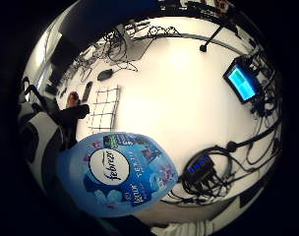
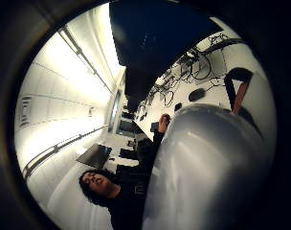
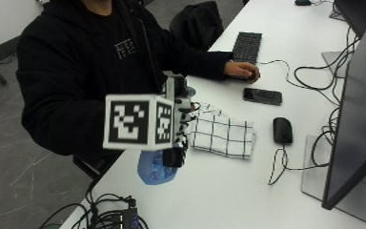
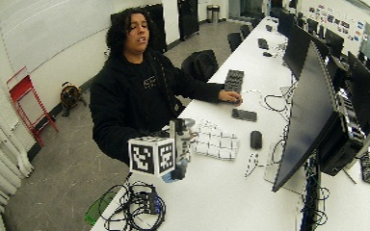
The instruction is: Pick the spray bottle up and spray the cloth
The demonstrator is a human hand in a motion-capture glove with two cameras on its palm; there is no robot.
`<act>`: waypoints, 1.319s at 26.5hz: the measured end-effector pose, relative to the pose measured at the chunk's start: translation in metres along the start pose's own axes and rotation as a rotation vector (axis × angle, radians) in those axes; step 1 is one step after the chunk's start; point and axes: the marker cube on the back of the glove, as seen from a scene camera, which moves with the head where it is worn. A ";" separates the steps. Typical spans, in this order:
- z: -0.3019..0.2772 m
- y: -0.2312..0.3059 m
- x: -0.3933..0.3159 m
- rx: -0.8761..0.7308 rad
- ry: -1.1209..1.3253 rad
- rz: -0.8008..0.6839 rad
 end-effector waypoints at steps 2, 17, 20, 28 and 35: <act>-0.003 -0.005 -0.017 -0.070 0.100 -0.008; 0.063 -0.032 -0.049 -0.521 0.577 0.062; 0.086 -0.031 -0.047 -0.591 0.601 0.074; 0.146 -0.022 -0.037 -0.773 0.737 0.093; 0.202 -0.010 -0.030 -0.895 0.818 0.088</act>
